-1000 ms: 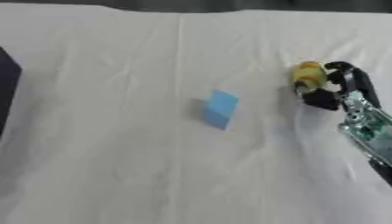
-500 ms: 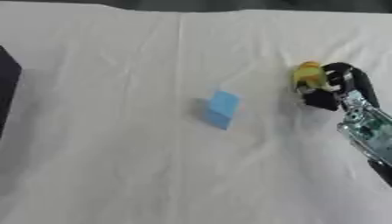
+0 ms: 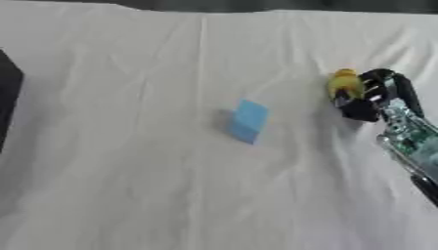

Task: Pick up the objects with one hand, pass them to the other hand, and then place them into the box on the other side of the table.

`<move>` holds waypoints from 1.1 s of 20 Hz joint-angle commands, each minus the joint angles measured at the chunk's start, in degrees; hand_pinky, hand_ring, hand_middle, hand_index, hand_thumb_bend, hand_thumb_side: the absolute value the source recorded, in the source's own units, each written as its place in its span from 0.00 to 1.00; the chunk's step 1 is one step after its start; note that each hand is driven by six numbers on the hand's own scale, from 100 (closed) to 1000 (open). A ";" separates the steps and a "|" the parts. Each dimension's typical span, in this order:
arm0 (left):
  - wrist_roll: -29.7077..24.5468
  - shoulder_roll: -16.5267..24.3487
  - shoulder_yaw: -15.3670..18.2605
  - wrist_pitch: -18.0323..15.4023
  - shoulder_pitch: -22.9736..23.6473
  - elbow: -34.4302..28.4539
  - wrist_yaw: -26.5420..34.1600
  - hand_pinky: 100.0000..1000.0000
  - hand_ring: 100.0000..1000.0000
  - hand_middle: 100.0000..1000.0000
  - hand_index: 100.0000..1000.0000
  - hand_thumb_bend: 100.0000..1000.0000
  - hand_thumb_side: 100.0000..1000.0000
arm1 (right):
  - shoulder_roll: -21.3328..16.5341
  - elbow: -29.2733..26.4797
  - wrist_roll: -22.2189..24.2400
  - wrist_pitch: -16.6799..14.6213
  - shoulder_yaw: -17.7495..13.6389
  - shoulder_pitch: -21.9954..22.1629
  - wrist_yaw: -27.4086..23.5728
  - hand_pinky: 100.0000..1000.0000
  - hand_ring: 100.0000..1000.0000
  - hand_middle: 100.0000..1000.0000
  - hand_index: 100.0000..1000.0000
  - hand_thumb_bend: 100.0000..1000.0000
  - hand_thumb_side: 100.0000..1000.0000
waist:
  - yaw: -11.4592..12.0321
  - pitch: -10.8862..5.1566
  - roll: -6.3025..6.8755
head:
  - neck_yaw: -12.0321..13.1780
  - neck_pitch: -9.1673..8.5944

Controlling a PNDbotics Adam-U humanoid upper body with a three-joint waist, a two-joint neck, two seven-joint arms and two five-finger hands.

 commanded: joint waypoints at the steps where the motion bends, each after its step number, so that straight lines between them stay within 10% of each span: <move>1: -0.16 0.66 0.11 -0.10 -0.73 -0.86 0.25 0.69 0.77 0.78 0.73 0.00 0.62 | -0.50 -1.83 -20.01 20.04 -0.37 -0.09 -1.07 0.45 0.55 0.32 0.54 0.05 0.00 | 0.14 -0.98 0.17 | 0.24 -0.42; 22: -0.50 1.38 0.34 0.65 0.80 -0.99 -0.03 0.69 0.77 0.78 0.73 0.00 0.59 | -4.34 -19.82 -20.01 20.04 -3.72 3.27 -4.44 0.13 0.46 0.23 0.44 0.00 0.00 | -2.05 -5.08 0.84 | 2.03 1.57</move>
